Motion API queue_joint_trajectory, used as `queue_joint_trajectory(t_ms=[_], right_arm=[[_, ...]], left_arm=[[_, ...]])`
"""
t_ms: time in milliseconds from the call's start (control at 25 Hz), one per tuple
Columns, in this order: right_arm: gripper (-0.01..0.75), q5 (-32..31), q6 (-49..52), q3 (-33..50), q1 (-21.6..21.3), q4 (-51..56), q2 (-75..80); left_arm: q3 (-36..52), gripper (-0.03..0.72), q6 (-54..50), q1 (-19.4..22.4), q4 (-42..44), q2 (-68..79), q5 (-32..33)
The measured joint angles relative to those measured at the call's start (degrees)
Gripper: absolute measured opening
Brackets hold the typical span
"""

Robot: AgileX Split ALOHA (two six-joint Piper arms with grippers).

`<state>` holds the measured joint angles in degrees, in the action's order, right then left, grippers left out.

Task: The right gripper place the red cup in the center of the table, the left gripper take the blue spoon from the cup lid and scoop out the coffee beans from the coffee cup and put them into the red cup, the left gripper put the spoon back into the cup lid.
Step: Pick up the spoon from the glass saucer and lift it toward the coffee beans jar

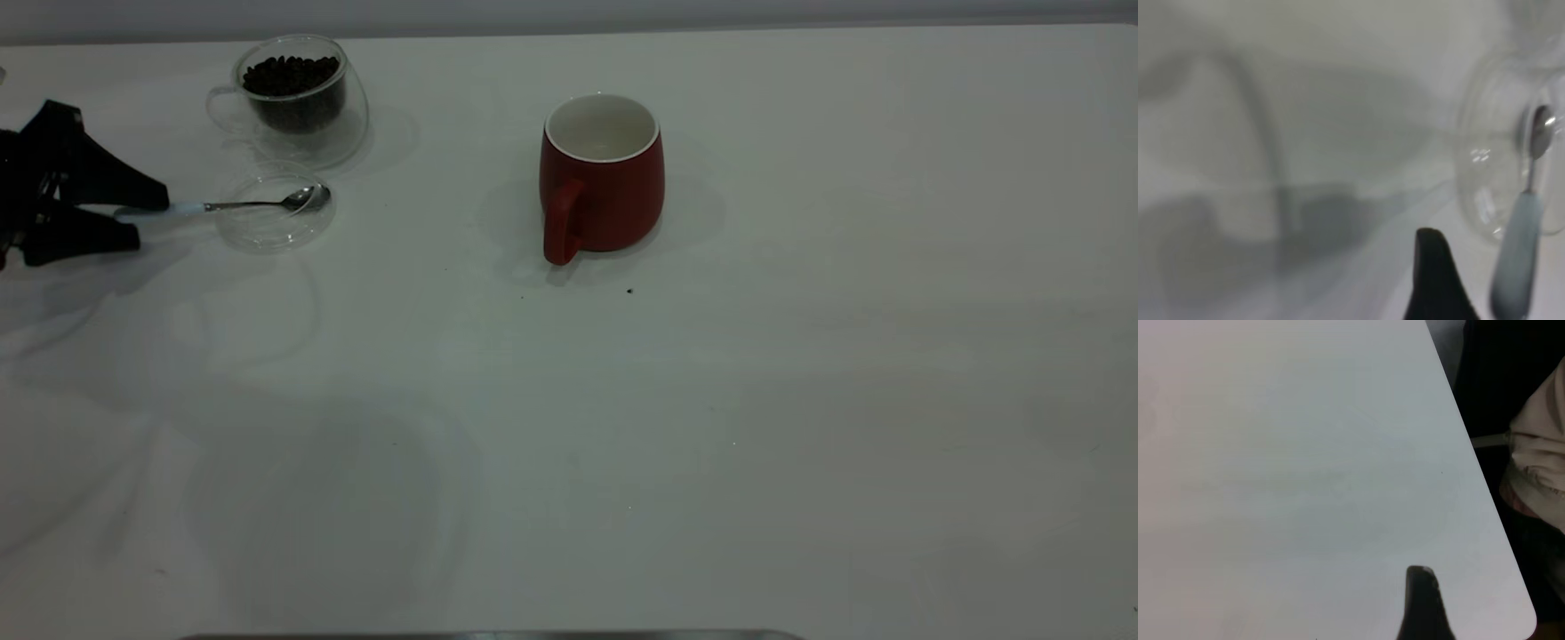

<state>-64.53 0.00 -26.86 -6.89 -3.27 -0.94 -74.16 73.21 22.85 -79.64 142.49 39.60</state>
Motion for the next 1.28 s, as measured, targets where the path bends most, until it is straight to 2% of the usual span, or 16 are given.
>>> queue_joint_trajectory(t_ms=[200,480,880,1280], right_arm=[[0.55,0.0,0.0,0.0,0.0,0.0,0.0],[0.55,0.0,0.0,0.0,0.0,0.0,0.0],[0.55,0.0,0.0,0.0,0.0,0.0,0.0],[0.55,0.0,0.0,0.0,0.0,0.0,0.0]], left_arm=[[0.0,0.463,2.6,0.0,-1.6,0.0,1.4],[0.0,0.454,2.9,0.0,-1.7,0.0,1.5],[0.0,0.342,1.5,0.0,-1.6,0.0,3.4],[0.0,0.33,0.5,0.0,-0.2,0.0,3.7]])
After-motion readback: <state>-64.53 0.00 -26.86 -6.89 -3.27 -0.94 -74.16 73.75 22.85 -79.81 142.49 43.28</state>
